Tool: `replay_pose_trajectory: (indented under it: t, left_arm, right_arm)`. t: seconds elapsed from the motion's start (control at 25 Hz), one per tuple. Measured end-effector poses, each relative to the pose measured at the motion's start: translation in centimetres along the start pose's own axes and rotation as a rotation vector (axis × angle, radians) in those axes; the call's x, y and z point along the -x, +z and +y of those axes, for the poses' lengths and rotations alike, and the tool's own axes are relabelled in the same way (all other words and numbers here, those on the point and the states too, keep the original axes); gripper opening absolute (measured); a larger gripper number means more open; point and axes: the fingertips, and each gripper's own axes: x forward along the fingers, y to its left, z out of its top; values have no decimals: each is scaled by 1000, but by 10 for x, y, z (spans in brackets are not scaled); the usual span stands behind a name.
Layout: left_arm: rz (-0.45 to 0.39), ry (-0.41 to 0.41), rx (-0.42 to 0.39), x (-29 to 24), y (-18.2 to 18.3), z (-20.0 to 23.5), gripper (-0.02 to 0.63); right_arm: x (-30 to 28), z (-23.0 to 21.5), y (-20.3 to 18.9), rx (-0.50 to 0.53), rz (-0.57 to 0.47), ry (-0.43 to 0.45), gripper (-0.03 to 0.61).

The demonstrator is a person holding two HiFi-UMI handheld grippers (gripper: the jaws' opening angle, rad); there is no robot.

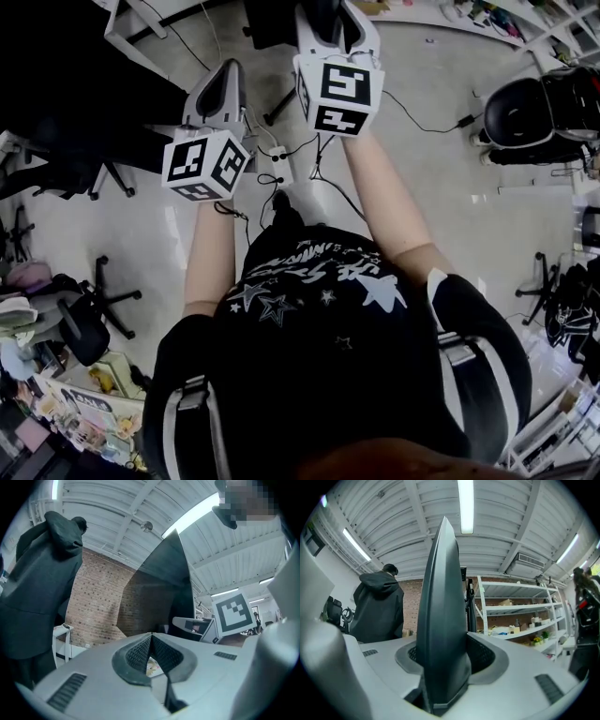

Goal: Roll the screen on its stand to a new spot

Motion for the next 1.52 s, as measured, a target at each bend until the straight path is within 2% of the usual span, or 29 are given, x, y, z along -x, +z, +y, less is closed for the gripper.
replay_pose_trajectory:
  t: [0.52, 0.76, 0.88, 1.12, 1.28, 1.52]
  left_arm:
    - [-26, 29, -31, 1, 14, 3, 9]
    - [-46, 39, -45, 9, 21, -6, 9]
    - [-45, 40, -50, 12, 19, -17, 9]
    - [-18, 47, -61, 24, 6, -46, 9]
    - [4, 59, -58, 38, -2, -57, 9]
    - [22, 44, -53, 50, -10, -71, 9]
  right_arm:
    - [-3, -5, 1, 27, -8, 47, 206]
    - [6, 4, 8, 129, -23, 131, 301]
    - [17, 1, 11, 114, -36, 143, 324]
    - [50, -10, 19, 49, -90, 151, 326]
    - [74, -5, 11, 17, -89, 194, 325]
    - [99, 3, 2, -7, -69, 203, 325]
